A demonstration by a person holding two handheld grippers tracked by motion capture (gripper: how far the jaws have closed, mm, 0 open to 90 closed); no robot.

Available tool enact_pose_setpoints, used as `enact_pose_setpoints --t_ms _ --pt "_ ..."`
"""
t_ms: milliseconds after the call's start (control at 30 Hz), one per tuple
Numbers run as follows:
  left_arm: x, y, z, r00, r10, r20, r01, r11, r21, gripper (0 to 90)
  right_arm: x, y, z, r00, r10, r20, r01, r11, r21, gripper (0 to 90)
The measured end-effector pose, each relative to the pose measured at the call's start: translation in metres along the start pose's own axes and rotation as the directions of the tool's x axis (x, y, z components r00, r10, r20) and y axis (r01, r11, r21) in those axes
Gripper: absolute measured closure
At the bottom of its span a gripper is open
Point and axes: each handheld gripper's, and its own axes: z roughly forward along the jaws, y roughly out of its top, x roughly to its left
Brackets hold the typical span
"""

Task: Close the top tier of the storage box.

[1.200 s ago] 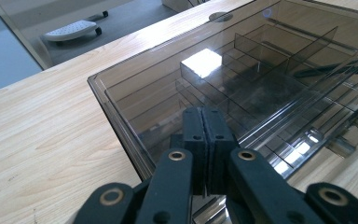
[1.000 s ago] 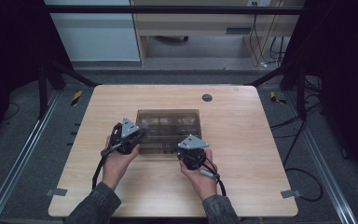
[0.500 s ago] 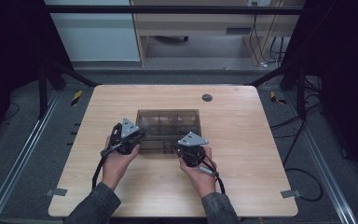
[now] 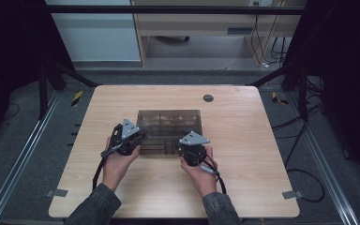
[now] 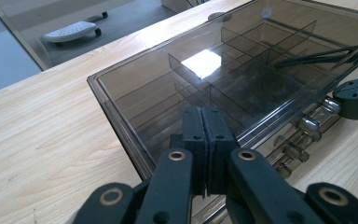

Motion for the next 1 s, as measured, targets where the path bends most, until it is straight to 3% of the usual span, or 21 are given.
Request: enact_pose_setpoints --t_ms 567,733,1000 --pt "0.002 0.0 -0.002 1.0 0.009 -0.003 -0.009 0.9999 0.008 86.9 0.001 0.001 -0.004 1.0 -0.006 -0.001 0.006 1.0 -0.005 90.0" --pt "0.005 -0.001 -0.007 0.9999 -0.011 -0.011 0.011 0.9998 -0.015 86.6 0.002 0.001 -0.008 1.0 -0.009 -0.004 0.009 1.0 -0.009 90.0" --pt "0.002 -0.003 -0.015 1.0 0.001 -0.007 -0.001 0.9993 -0.038 83.3 0.003 0.001 -0.014 0.9998 -0.013 -0.015 0.013 1.0 -0.013 85.9"
